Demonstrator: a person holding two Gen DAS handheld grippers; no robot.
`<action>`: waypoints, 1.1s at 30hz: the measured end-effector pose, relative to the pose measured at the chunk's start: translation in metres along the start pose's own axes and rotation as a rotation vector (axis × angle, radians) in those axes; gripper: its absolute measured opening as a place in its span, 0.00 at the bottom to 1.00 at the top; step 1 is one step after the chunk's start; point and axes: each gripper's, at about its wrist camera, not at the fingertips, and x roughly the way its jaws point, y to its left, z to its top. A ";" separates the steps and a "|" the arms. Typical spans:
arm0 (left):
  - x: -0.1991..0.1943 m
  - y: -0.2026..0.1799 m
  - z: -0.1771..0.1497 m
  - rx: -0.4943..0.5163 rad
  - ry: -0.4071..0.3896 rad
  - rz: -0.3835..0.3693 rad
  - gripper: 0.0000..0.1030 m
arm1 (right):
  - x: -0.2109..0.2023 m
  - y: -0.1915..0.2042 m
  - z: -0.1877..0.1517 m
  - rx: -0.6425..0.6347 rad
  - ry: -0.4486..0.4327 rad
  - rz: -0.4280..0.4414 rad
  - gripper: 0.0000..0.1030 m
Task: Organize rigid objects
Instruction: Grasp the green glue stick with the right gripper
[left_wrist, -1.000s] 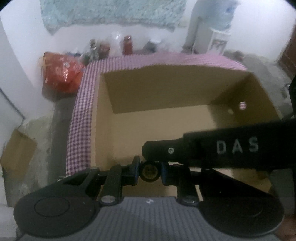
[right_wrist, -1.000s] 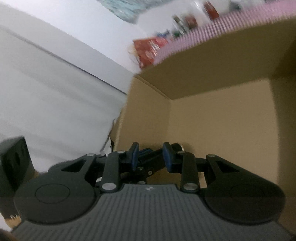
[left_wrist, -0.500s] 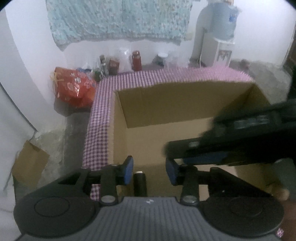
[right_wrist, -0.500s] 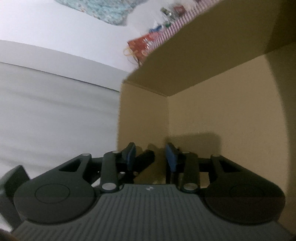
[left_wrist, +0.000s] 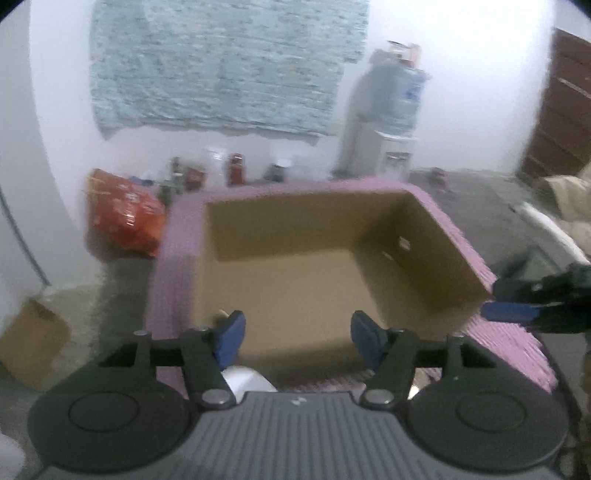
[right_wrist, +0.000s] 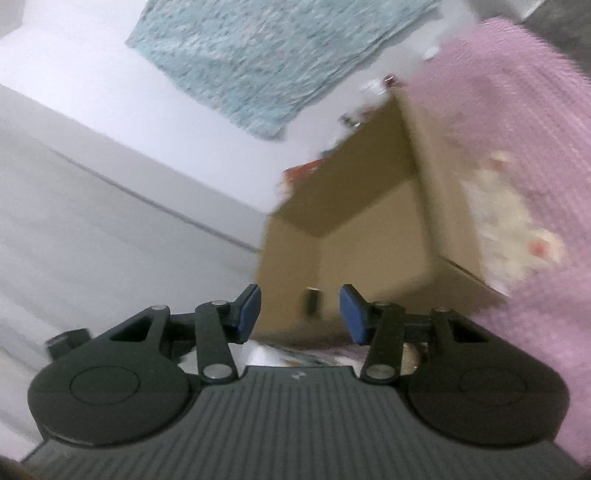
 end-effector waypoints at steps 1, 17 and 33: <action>-0.001 -0.006 -0.009 0.005 0.002 -0.020 0.64 | -0.008 -0.010 -0.011 0.009 -0.010 -0.034 0.46; 0.084 -0.132 -0.111 0.225 0.216 -0.203 0.42 | 0.048 -0.083 -0.089 0.095 0.029 -0.244 0.39; 0.099 -0.151 -0.115 0.295 0.221 -0.159 0.18 | 0.086 -0.064 -0.099 -0.006 0.087 -0.206 0.30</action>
